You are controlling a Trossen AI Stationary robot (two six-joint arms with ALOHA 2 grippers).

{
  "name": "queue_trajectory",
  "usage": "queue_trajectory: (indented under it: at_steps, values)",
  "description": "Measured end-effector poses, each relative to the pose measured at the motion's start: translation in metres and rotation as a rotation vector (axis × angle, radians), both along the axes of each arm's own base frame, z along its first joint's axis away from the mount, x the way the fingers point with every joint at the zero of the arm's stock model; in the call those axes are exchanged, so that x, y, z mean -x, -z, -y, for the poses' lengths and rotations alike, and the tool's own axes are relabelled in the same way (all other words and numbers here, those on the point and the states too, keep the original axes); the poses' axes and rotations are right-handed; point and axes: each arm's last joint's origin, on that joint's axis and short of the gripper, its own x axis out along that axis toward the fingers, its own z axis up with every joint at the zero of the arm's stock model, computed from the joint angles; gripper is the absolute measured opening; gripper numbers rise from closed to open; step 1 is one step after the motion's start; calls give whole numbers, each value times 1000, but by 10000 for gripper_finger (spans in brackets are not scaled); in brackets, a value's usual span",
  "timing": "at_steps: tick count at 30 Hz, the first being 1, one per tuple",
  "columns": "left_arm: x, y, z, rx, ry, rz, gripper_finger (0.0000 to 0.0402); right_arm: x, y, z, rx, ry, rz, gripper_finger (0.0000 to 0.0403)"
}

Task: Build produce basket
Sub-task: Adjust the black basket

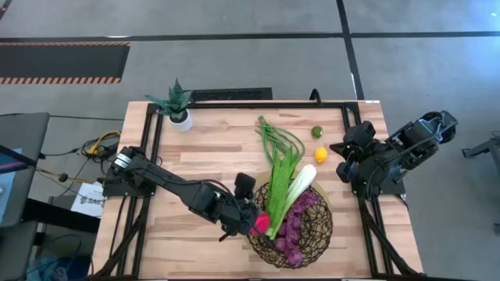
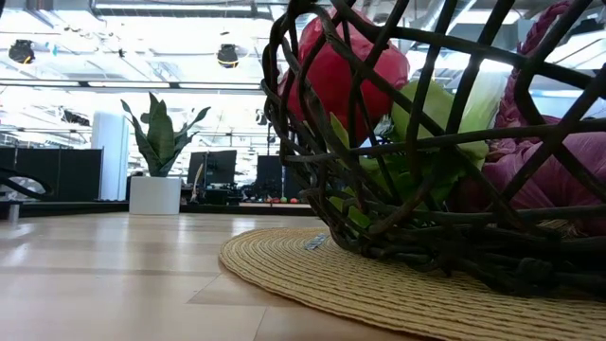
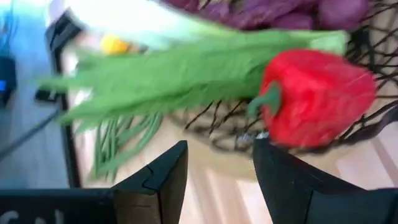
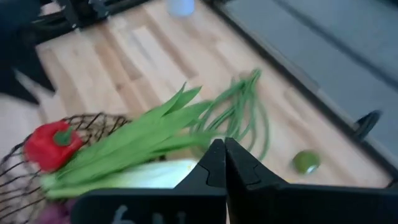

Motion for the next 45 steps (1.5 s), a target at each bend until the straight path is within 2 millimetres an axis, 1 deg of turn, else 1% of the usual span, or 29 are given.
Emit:
queue_trajectory:
  at_steps: [1, 3, 8, 11, 14, 15, 18, 21, 26, 28, 30, 32, 35, 38, 41, 43, 45]
  values:
    - [3, -3, -2, 3, -38, -12, 171, 1, 1, 0, -31, 1, -11, 5]
    - [12, -3, -8, 0, -136, -76, 171, 1, 2, -2, -96, -1, -33, 5]
    - [35, 7, -23, -116, -381, -197, 171, -1, 11, -7, -154, -13, -87, 2]
    - [47, 20, -20, -161, -436, -239, 171, 1, 17, -10, -174, 0, -87, 2]
    - [61, 35, -13, -156, -424, -231, 171, 12, 29, -13, -214, 13, -86, 2]
    - [66, 40, -11, -144, -422, -214, 171, 15, 35, -14, -223, 19, -90, 2]
    - [82, 52, -13, -103, -431, -161, 171, 22, 60, -19, -251, 60, -136, 1]
    - [98, 57, -21, 6, -457, -87, 171, 28, 85, -23, -304, 135, -180, 1]
    - [118, 55, -44, 196, -533, 83, 171, 35, 119, -33, -396, 288, -283, 1]
    - [125, 55, -56, 240, -595, 139, 171, 38, 130, -38, -431, 358, -341, 1]
    - [133, 55, -66, 262, -656, 190, 171, 41, 146, -45, -448, 452, -436, 1]
    - [138, 57, -74, 259, -701, 246, 171, 44, 163, -54, -450, 558, -515, 1]
    - [142, 58, -80, 262, -738, 306, 171, 48, 181, -71, -471, 676, -585, 1]
    - [141, 60, -81, 277, -736, 329, 171, 46, 195, -93, -542, 686, -541, 0]
    - [140, 61, -81, 290, -734, 334, 171, 42, 207, -109, -563, 676, -531, 0]
    - [140, 60, -81, 297, -734, 338, 171, 37, 214, -118, -576, 671, -523, 0]
    - [138, 60, -80, 301, -728, 347, 171, 34, 223, -122, -541, 680, -514, 0]
